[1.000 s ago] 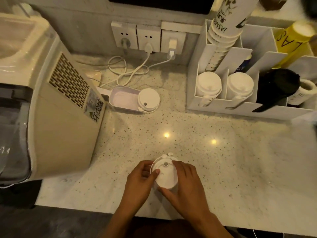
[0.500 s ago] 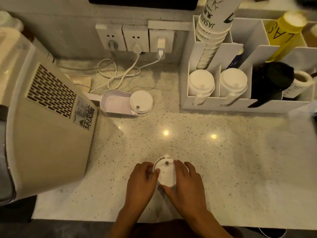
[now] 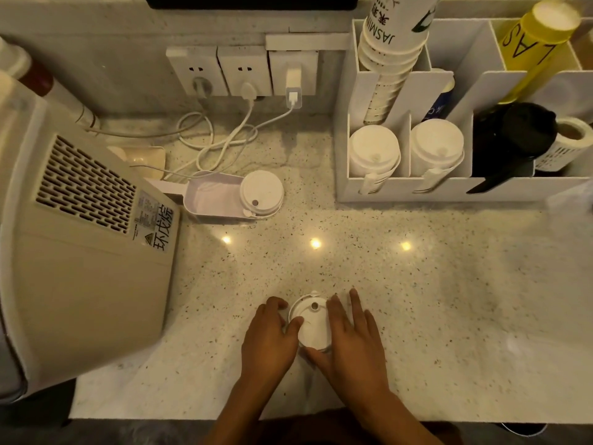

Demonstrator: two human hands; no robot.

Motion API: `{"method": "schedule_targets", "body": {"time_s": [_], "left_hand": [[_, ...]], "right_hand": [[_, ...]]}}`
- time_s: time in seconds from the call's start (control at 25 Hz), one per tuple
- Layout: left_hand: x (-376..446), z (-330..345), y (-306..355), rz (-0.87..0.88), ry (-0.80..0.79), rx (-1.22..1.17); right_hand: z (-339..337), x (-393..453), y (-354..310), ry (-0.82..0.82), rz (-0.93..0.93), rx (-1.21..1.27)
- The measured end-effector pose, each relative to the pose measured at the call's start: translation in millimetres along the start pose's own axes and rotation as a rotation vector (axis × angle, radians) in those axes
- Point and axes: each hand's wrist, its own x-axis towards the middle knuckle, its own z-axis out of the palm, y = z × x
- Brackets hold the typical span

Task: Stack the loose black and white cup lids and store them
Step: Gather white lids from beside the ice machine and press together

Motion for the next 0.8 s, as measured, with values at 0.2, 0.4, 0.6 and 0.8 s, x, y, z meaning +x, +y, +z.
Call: {"method": "schedule_targets", "body": {"time_s": [0.2, 0.4, 0.6, 0.8], "left_hand": [[-2, 3, -3, 0.169, 0.102, 0.086], [-5, 22, -14, 0.558, 0.17, 0.162], [1, 34, -15, 0.586, 0.039, 0.385], [6, 42, -16, 0.512, 0.034, 0.478]], "right_hand": [[7, -3, 5, -0.072, 0.01, 0.108], [19, 9, 10, -0.07, -0.069, 0.272], [34, 20, 11, -0.117, -0.129, 0.233], [37, 21, 10, -0.105, -0.111, 0.159]]}}
